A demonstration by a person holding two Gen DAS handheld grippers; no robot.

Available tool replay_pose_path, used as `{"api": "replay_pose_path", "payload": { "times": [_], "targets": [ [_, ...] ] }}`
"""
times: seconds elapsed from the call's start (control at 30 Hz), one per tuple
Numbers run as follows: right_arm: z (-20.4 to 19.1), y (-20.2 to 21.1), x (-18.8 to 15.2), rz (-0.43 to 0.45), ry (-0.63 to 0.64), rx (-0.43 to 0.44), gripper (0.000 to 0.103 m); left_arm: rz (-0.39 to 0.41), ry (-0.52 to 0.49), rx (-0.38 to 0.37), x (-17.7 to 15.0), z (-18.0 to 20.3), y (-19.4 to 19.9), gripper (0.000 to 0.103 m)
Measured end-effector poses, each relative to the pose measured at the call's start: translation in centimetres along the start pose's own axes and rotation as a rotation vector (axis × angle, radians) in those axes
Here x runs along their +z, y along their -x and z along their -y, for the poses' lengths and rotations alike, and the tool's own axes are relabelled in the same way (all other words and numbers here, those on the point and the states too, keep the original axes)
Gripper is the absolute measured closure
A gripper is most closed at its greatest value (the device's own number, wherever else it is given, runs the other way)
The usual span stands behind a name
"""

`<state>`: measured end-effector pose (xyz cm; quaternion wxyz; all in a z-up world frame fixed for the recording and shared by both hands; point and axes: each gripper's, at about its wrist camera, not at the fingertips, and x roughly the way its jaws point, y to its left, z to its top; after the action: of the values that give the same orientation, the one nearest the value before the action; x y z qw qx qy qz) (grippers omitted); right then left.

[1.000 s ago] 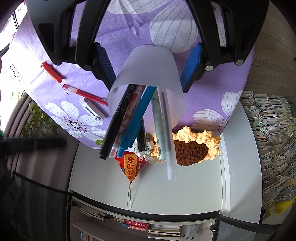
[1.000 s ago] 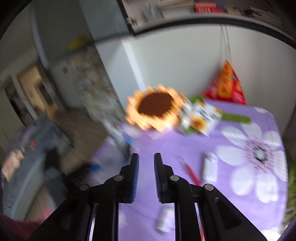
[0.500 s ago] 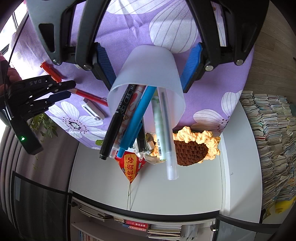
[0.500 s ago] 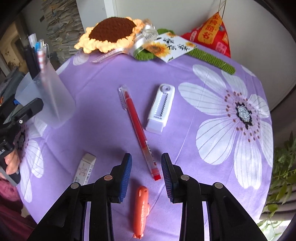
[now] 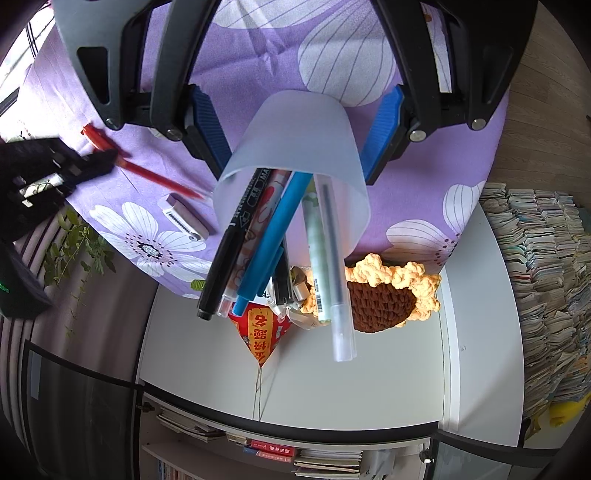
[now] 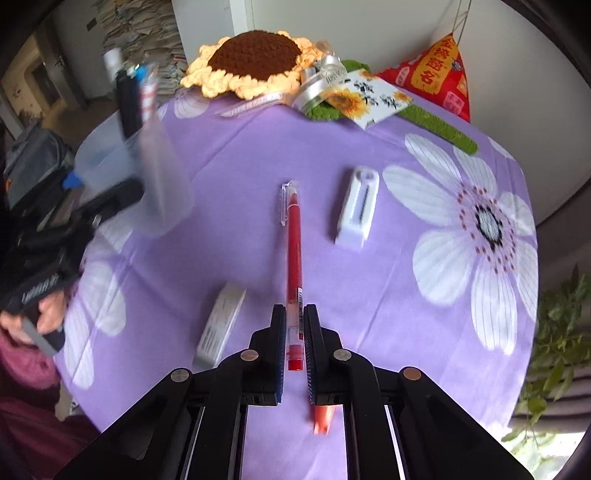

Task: Organize stationery
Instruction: 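Grasp the red gel pen with the right gripper, then lift the red gel pen with the right gripper and carry it over the cup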

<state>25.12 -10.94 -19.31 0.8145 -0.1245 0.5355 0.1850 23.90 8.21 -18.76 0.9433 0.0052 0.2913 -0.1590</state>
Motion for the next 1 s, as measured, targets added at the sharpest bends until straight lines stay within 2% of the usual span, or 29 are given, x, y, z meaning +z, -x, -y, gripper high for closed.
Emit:
{"api": "replay_pose_path", "payload": {
  "times": [0.2, 0.27, 0.33, 0.43, 0.5, 0.63, 0.67, 0.8, 1.0],
  "targets": [
    [-0.3, 1.2, -6.2, -0.132, -0.040, 0.052, 0.093, -0.003, -0.001, 0.002, 0.1, 0.0, -0.2, 0.033],
    [-0.5, 1.2, -7.8, -0.172, -0.048, 0.039, 0.093, -0.003, -0.001, 0.003, 0.1, 0.0, -0.2, 0.033],
    [-0.5, 1.4, -8.4, -0.173, -0.046, 0.027, 0.093, -0.003, -0.002, 0.003, 0.1, -0.1, -0.2, 0.033],
    [-0.7, 2.2, -7.6, -0.118, -0.037, 0.004, 0.091, -0.003, 0.000, 0.002, 0.1, 0.0, -0.2, 0.033],
    [-1.2, 2.6, -6.5, -0.061, -0.017, -0.034, 0.083, -0.003, -0.001, 0.002, 0.1, 0.0, -0.2, 0.033],
    [-3.3, 2.4, -4.7, 0.041, 0.103, -0.100, 0.083, -0.003, 0.000, 0.002, 0.1, 0.0, -0.2, 0.033],
    [-3.5, 2.1, -4.5, 0.044, 0.110, -0.110, 0.083, -0.003, 0.000, 0.002, 0.1, 0.0, -0.2, 0.033],
    [-3.8, 0.4, -3.4, -0.007, 0.121, -0.033, 0.083, -0.003, -0.001, 0.003, 0.1, 0.0, -0.2, 0.033],
    [-3.2, -0.9, -2.7, -0.040, 0.141, -0.083, 0.083, -0.003, -0.001, 0.003, 0.1, 0.0, -0.2, 0.033]
  ]
}}
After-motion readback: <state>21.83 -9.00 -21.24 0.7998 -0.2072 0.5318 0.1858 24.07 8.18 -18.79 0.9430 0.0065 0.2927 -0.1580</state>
